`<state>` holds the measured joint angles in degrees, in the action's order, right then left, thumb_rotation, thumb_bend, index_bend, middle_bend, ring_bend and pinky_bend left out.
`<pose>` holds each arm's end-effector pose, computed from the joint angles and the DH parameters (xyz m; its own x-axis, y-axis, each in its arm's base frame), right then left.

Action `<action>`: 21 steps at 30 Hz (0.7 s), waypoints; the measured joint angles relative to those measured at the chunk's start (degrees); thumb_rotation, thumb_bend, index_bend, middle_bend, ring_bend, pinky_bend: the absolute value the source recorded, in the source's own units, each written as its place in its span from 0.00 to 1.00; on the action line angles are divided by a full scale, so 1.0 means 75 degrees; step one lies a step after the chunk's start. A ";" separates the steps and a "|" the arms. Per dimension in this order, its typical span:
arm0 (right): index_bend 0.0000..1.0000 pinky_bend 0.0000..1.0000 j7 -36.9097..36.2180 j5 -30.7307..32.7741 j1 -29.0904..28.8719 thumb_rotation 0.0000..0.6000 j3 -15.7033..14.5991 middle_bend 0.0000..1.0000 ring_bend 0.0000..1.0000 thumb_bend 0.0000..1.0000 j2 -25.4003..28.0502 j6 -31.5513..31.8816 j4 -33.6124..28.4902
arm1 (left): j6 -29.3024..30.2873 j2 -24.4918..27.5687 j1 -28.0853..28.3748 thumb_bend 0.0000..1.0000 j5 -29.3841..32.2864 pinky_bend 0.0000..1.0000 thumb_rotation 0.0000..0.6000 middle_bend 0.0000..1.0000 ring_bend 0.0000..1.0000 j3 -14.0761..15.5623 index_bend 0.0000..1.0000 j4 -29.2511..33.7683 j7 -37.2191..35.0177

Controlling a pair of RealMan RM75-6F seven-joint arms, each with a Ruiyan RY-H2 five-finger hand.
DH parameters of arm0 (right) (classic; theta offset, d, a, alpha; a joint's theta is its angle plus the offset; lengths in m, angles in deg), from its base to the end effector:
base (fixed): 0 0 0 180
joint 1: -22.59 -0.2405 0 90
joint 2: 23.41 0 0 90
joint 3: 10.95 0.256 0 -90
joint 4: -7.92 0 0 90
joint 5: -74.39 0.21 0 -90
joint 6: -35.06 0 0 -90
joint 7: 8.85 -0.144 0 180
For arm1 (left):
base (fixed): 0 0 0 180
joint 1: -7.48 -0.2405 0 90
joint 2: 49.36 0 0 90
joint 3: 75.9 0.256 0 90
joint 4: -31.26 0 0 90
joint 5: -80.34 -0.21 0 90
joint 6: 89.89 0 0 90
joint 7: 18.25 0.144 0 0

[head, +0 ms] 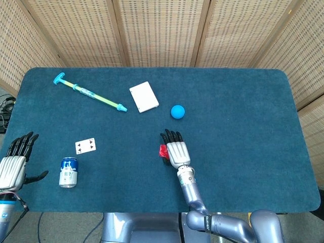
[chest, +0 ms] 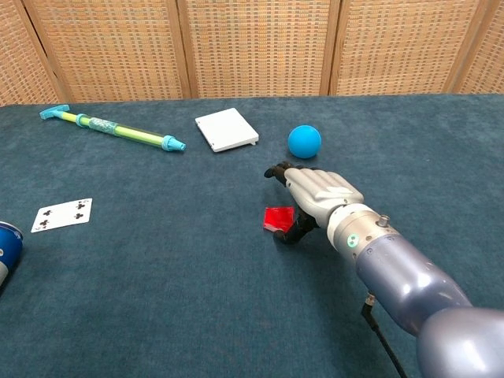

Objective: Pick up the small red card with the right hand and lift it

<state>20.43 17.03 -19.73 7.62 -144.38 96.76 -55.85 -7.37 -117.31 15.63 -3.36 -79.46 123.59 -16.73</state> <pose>-0.0978 -0.3204 -0.1353 0.2908 -0.2590 0.9210 -0.9511 -0.1832 0.2488 -0.3003 0.2005 0.1351 0.3547 0.0204 0.9348 0.9348 -0.0276 -0.3541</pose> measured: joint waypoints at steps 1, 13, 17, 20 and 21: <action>0.14 0.00 -0.0028 -0.0014 -0.0006 1.00 0.0010 0.00 0.00 0.51 -0.0012 0.0005 0.0024 | -0.0001 0.0000 0.0002 0.13 -0.0001 0.04 1.00 0.00 0.00 -0.0002 0.00 0.0000 -0.0001; 0.38 0.00 -0.0095 0.0012 0.0072 1.00 -0.0041 0.00 0.00 0.48 0.0026 -0.0082 0.0021 | -0.0012 0.0019 0.0000 0.13 -0.0019 0.04 1.00 0.00 0.00 0.0019 0.00 0.0022 -0.0030; 0.44 0.00 -0.0075 0.0036 0.0097 1.00 -0.0057 0.00 0.00 0.46 0.0043 -0.0098 -0.0008 | -0.0007 0.0028 0.0000 0.13 -0.0027 0.04 1.00 0.00 0.00 0.0020 0.00 0.0032 -0.0047; 0.49 0.00 -0.0067 0.0045 0.0100 1.00 -0.0055 0.03 0.00 0.46 0.0042 -0.0105 -0.0016 | -0.0011 0.0032 0.0003 0.13 -0.0029 0.04 1.00 0.00 0.00 0.0018 0.00 0.0035 -0.0058; 0.51 0.00 -0.0065 0.0051 0.0100 1.00 -0.0054 0.05 0.00 0.46 0.0044 -0.0113 -0.0022 | -0.0017 0.0034 0.0004 0.13 -0.0028 0.04 1.00 0.00 0.00 0.0020 0.00 0.0036 -0.0060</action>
<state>19.95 17.42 -18.97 7.21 -144.05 95.91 -56.02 -7.49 -117.05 15.66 -3.57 -79.31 123.86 -17.18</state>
